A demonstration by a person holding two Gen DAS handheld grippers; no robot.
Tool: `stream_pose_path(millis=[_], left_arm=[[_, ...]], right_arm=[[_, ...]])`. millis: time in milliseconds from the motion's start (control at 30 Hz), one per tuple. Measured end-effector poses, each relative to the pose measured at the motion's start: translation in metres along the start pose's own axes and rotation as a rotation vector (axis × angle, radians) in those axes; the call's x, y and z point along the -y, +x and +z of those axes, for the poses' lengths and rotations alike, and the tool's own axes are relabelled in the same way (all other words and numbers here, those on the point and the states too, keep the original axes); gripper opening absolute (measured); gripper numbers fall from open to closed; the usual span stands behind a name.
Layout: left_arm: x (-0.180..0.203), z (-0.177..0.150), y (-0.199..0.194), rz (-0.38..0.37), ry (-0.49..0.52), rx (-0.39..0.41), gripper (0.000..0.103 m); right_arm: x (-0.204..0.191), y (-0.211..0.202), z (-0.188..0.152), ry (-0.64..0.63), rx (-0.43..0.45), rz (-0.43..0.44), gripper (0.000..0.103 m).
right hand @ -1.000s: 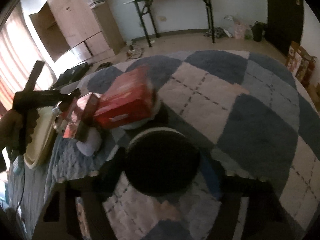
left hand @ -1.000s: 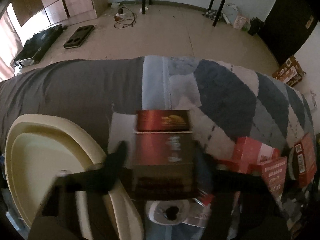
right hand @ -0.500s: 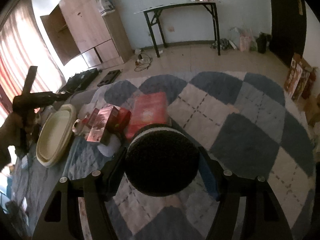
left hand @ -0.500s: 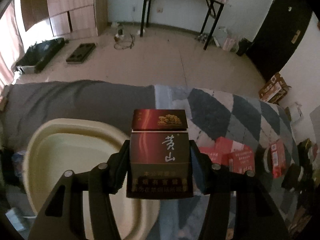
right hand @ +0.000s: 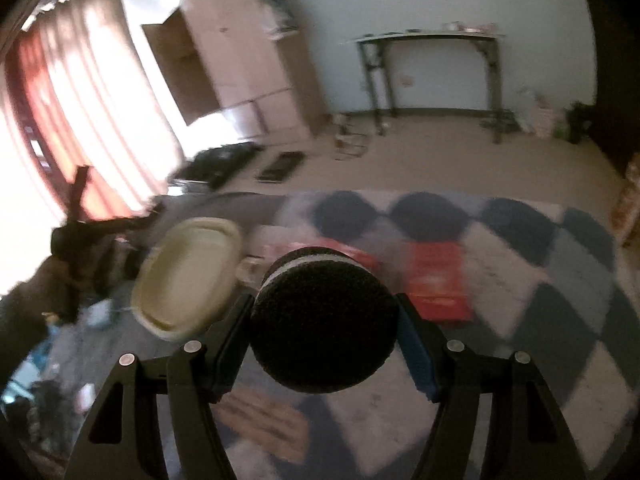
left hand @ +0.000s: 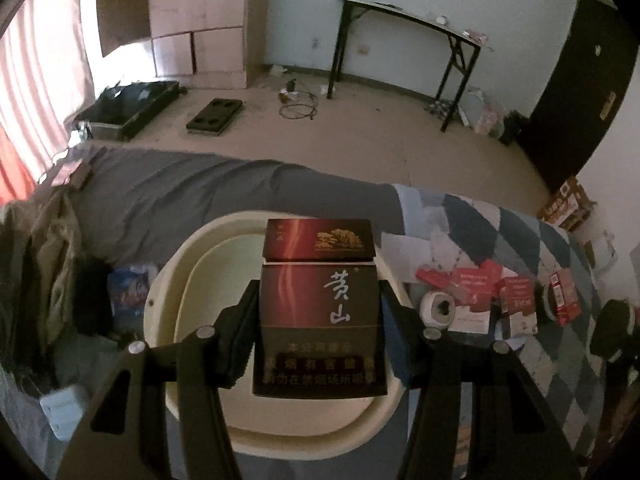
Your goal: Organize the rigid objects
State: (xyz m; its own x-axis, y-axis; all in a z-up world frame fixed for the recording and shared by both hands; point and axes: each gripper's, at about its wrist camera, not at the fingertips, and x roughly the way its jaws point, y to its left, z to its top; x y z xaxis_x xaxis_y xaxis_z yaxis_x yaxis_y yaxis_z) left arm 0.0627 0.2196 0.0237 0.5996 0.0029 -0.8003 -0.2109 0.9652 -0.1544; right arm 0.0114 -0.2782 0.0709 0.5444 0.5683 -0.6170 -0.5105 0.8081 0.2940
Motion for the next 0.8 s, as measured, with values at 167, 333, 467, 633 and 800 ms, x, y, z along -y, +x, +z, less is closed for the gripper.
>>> stream_pose_path(millis=[167,333,467,633,800], left_arm=[[-0.018,-0.007,-0.004,-0.014,-0.058,0.010,0.057],[-0.029,-0.007,-0.007,-0.005,-0.071,0.026,0.057],[-0.034,-0.009,0.002,0.030,-0.055,0.023,0.057],[-0.043,-0.011,0.037,0.038,-0.078,-0.004,0.057],[-0.059,-0.009,0.071,0.091,-0.067,-0.044,0.057]], right_arm=[[-0.025,0.009,0.002,-0.011,-0.007,0.105,0.068],[-0.029,0.016,0.006,-0.032,-0.012,0.119,0.068],[-0.058,0.053,0.015,-0.090,-0.085,0.130,0.068],[-0.118,0.121,0.026,-0.174,-0.184,0.163,0.068],[-0.175,0.184,0.036,-0.243,-0.270,0.183,0.068]])
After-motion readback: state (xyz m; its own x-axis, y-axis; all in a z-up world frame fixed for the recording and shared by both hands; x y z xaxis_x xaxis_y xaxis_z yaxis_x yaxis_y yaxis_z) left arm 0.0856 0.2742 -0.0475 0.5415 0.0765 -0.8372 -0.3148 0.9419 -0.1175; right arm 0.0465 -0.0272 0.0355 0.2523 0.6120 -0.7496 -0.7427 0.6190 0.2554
